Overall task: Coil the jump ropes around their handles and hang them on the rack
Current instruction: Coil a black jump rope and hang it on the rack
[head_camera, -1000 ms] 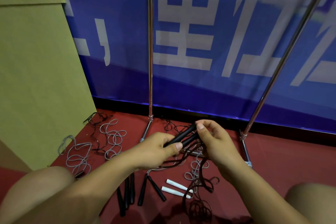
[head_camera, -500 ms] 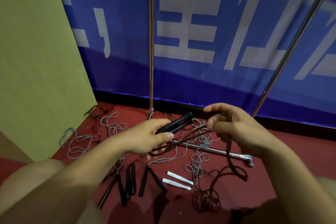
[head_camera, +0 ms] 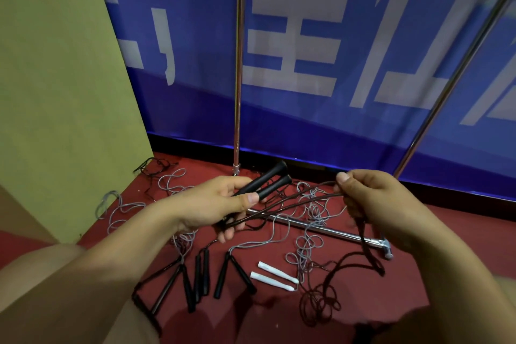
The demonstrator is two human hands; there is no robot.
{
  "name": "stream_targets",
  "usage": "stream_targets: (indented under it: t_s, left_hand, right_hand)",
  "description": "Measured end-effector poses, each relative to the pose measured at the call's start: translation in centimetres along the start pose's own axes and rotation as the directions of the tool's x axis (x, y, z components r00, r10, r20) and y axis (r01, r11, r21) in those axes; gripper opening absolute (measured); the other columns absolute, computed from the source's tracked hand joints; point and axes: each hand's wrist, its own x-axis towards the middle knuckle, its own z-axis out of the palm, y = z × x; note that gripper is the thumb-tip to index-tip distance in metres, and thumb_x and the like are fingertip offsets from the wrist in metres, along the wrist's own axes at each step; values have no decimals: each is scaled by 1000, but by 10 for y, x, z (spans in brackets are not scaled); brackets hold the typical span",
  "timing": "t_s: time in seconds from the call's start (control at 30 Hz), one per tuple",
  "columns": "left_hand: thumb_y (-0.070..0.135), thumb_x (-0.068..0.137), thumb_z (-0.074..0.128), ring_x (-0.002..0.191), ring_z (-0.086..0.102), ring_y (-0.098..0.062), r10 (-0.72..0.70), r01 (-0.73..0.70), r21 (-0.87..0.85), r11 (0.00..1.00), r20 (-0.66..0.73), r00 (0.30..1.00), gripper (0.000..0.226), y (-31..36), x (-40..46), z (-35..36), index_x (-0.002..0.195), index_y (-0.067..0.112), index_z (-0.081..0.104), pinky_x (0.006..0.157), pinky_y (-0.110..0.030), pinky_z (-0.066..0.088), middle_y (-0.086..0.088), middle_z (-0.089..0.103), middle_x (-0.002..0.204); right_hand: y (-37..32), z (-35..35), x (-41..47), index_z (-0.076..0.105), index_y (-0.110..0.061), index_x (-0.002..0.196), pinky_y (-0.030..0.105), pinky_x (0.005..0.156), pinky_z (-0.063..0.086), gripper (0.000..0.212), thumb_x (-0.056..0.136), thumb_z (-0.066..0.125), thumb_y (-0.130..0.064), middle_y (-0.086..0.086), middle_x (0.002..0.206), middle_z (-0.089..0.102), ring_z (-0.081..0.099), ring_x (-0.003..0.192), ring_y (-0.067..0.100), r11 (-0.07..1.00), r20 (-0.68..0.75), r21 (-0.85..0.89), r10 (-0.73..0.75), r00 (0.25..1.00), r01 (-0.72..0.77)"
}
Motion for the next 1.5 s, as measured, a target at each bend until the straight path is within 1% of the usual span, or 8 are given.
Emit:
stream_targets:
  t_s: [0.1, 0.23, 0.43, 0.57, 0.9, 1.07, 1.27, 1.5]
  left_hand:
    - [31, 98, 54, 60, 68, -28, -14, 17, -75, 997, 40, 999, 31, 1, -2, 3, 125, 17, 55, 54, -35, 60, -8, 60, 62]
    - [29, 92, 57, 56, 65, -20, -31, 59, -260, 964, 108, 994, 39, 0, -6, 5, 130, 21, 51, 45, -28, 55, -13, 68, 83]
    - [17, 99, 52, 49, 43, -7, -45, 141, -336, 931, 276, 960, 42, -2, -8, 13, 135, 37, 53, 35, -12, 30, -4, 58, 79]
    - [27, 100, 49, 48, 32, -3, -70, 162, -364, 917, 254, 965, 31, 1, -7, 18, 130, 17, 49, 35, -10, 21, 3, 48, 75]
    - [13, 93, 60, 88, 71, -33, -35, 187, -415, 890, 346, 937, 36, 3, -11, 18, 126, -1, 53, 72, -48, 62, -15, 68, 99]
    - [11, 102, 48, 63, 63, -17, -148, 221, -377, 899, 212, 966, 28, 2, -6, 19, 130, 13, 51, 49, -24, 51, -14, 70, 93]
    - [34, 99, 49, 51, 33, -6, -189, 251, -346, 904, 204, 961, 40, 4, -2, 18, 133, 12, 50, 36, -13, 23, 2, 45, 69]
    - [56, 82, 63, 49, 33, -4, -157, 270, -317, 909, 340, 927, 63, 6, -7, 18, 124, 8, 62, 34, -11, 25, 0, 41, 72]
  right_hand:
    - [-2, -1, -1, 61, -6, 95, 21, 42, 21, 19, 102, 43, -10, 2, 62, 41, 27, 49, 9, 935, 83, 336, 90, 993, -113]
    - [-3, -7, -1, 64, -6, 105, 24, 50, 36, 25, 92, 46, 4, 9, 73, 58, 40, 54, 11, 820, 105, 556, 92, 990, -135]
    - [-1, 3, -1, 67, -8, 106, 25, 53, 40, 24, 86, 56, 0, 7, 76, 65, 49, 55, 9, 831, 34, 555, 24, 999, -38]
    - [-2, 10, 1, 67, -10, 103, 25, 51, 36, 22, 92, 54, 4, 7, 76, 67, 50, 56, 9, 840, -54, 540, -12, 998, 40]
    - [-1, 17, 5, 66, -13, 97, 16, 42, 32, 25, 88, 52, 6, 8, 76, 66, 45, 51, 8, 741, 17, 667, 89, 996, -77]
    - [-1, 4, 5, 64, -13, 100, 15, 45, 29, 26, 77, 57, -1, 9, 78, 64, 38, 51, 7, 582, 146, 777, 203, 968, -239]
    - [6, 11, 4, 63, -13, 91, 16, 44, 30, 14, 78, 64, -10, 6, 75, 63, 37, 50, 6, 721, 69, 674, 155, 986, -160]
    - [7, 10, 1, 65, -12, 88, 18, 45, 31, 14, 74, 65, -7, 7, 68, 65, 41, 49, 7, 763, 8, 640, 111, 994, -90]
